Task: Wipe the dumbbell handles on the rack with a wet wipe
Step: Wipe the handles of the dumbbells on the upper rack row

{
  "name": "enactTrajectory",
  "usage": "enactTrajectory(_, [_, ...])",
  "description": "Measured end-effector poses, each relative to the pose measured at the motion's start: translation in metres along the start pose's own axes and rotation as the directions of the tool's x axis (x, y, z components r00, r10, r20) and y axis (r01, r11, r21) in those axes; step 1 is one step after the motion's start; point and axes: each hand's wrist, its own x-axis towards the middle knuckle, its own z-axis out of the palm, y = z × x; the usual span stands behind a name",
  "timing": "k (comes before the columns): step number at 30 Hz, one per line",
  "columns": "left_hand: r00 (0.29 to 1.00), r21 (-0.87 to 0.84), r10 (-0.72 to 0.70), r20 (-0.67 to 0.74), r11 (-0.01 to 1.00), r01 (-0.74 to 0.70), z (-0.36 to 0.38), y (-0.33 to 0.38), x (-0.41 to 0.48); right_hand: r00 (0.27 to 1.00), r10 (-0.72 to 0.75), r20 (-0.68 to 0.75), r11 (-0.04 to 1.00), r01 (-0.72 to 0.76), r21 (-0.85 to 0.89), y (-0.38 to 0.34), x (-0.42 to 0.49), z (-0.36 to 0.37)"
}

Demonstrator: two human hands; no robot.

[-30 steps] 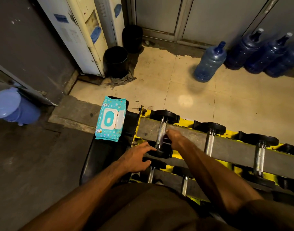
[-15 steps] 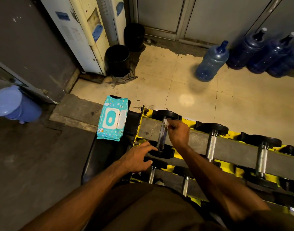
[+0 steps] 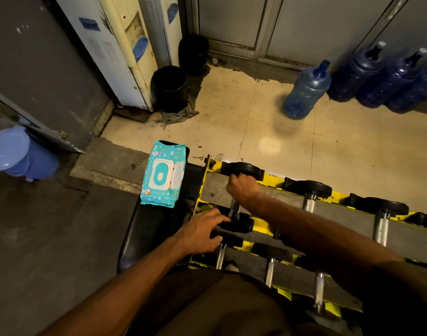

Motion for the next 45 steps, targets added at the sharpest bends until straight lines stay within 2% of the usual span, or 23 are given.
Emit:
enactTrajectory(4, [1.000, 0.034, 0.018, 0.025, 0.999, -0.019, -0.003, -0.002, 0.002, 0.973, 0.090, 0.215, 0.962, -0.029, -0.272, -0.022, 0.012, -0.009])
enactTrajectory(7, [1.000, 0.029, 0.012, 0.017, 0.999, -0.013, -0.004, -0.003, 0.002, 0.966, 0.052, 0.253, 0.957, 0.024, -0.289, -0.019, 0.018, -0.013])
enactTrajectory(9, [1.000, 0.015, 0.004, 0.002, 1.000, -0.004, -0.003, -0.002, 0.002, 0.987, -0.004, 0.158, 0.994, 0.022, -0.109, -0.007, 0.013, -0.017])
enactTrajectory(12, [1.000, -0.014, -0.009, 0.007, 1.000, 0.009, -0.003, 0.001, 0.001, 0.997, -0.012, -0.078, 0.995, 0.019, 0.098, 0.012, -0.009, -0.009])
enactTrajectory(14, [1.000, -0.018, -0.008, 0.004, 1.000, 0.008, -0.003, 0.002, 0.001, 0.977, 0.089, -0.193, 0.972, -0.044, 0.229, 0.020, -0.023, 0.009])
enactTrajectory(15, [1.000, -0.014, -0.009, 0.003, 1.000, 0.009, -0.004, 0.002, 0.001, 0.950, 0.201, -0.239, 0.924, -0.103, 0.368, 0.020, -0.028, 0.021])
enactTrajectory(16, [1.000, -0.014, -0.011, 0.002, 1.000, 0.011, -0.004, 0.003, 0.002, 0.903, 0.356, -0.239, 0.813, -0.173, 0.557, 0.018, -0.029, 0.033])
enactTrajectory(17, [1.000, -0.016, -0.015, 0.003, 1.000, 0.015, -0.005, 0.003, 0.002, 0.829, 0.530, -0.179, 0.606, -0.222, 0.764, 0.013, -0.029, 0.041])
enactTrajectory(18, [1.000, -0.018, -0.019, 0.005, 1.000, 0.019, -0.005, 0.003, 0.002, 0.731, 0.682, -0.020, 0.277, -0.233, 0.932, 0.009, -0.026, 0.045])
enactTrajectory(19, [1.000, -0.021, -0.024, 0.009, 1.000, 0.024, -0.004, 0.003, 0.003, 0.637, 0.739, 0.219, -0.132, -0.183, 0.974, 0.007, -0.021, 0.045])
enactTrajectory(20, [1.000, -0.023, -0.028, 0.011, 0.999, 0.028, -0.004, 0.004, 0.002, 0.578, 0.679, 0.452, -0.489, -0.103, 0.866, 0.004, -0.015, 0.043])
enactTrajectory(21, [0.999, -0.025, -0.034, 0.015, 0.999, 0.034, -0.004, 0.005, 0.002, 0.572, 0.558, 0.601, -0.718, -0.031, 0.696, 0.001, -0.008, 0.043])
enactTrajectory(22, [0.999, -0.029, -0.041, 0.021, 0.999, 0.041, -0.004, 0.006, 0.001, 0.603, 0.446, 0.661, -0.825, -0.008, 0.565, 0.000, -0.002, 0.045])
enactTrajectory(23, [0.998, -0.032, -0.048, 0.029, 0.998, 0.049, -0.004, 0.006, 0.001, 0.640, 0.361, 0.678, -0.871, -0.029, 0.491, 0.000, 0.001, 0.044])
enactTrajectory(27, [0.997, -0.039, -0.063, 0.039, 0.997, 0.065, -0.003, 0.007, 0.000, 0.784, 0.120, 0.610, -0.922, -0.141, 0.362, 0.002, -0.005, 0.051])
enactTrajectory(33, [0.997, -0.039, -0.061, 0.038, 0.997, 0.063, -0.003, 0.008, -0.004, 0.867, -0.010, 0.499, -0.928, -0.193, 0.317, -0.001, -0.010, 0.048])
enactTrajectory(37, [0.998, -0.039, -0.047, 0.041, 0.998, 0.049, -0.001, 0.008, -0.004, 0.867, -0.011, 0.499, -0.913, -0.212, 0.348, 0.001, -0.008, 0.058])
enactTrajectory(41, [0.998, -0.044, -0.060, 0.028, 0.997, 0.061, 0.001, 0.008, -0.005, 0.777, 0.053, 0.627, -0.882, -0.258, 0.394, 0.004, -0.011, 0.069])
enactTrajectory(43, [0.997, -0.058, -0.070, 0.027, 0.996, 0.071, 0.000, 0.008, -0.005, 0.756, 0.091, 0.648, -0.891, -0.230, 0.393, 0.010, -0.017, 0.074])
enactTrajectory(45, [0.997, -0.074, -0.071, 0.015, 0.995, 0.072, -0.001, 0.009, -0.005, 0.775, 0.184, 0.605, -0.902, -0.112, 0.418, 0.015, -0.019, 0.073])
